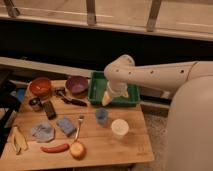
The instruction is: Place fork in table surface
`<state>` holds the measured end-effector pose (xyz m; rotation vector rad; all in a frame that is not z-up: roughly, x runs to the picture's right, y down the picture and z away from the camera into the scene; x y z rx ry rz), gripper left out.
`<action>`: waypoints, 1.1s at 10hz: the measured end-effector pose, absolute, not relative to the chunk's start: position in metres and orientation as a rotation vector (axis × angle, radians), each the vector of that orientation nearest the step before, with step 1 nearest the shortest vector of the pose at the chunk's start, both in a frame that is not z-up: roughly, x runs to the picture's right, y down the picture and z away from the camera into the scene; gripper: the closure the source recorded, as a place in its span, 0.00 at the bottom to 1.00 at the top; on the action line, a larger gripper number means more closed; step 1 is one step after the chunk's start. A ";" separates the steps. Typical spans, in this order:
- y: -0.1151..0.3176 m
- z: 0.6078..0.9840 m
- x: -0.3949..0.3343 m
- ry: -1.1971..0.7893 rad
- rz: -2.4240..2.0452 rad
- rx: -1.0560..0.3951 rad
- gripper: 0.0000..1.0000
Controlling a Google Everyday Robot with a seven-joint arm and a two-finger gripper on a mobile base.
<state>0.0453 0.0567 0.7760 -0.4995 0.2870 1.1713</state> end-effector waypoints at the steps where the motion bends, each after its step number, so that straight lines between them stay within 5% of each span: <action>1: 0.058 0.770 0.025 0.253 1.148 -0.525 0.20; 11: 0.070 0.753 -0.033 0.178 1.038 -0.561 0.20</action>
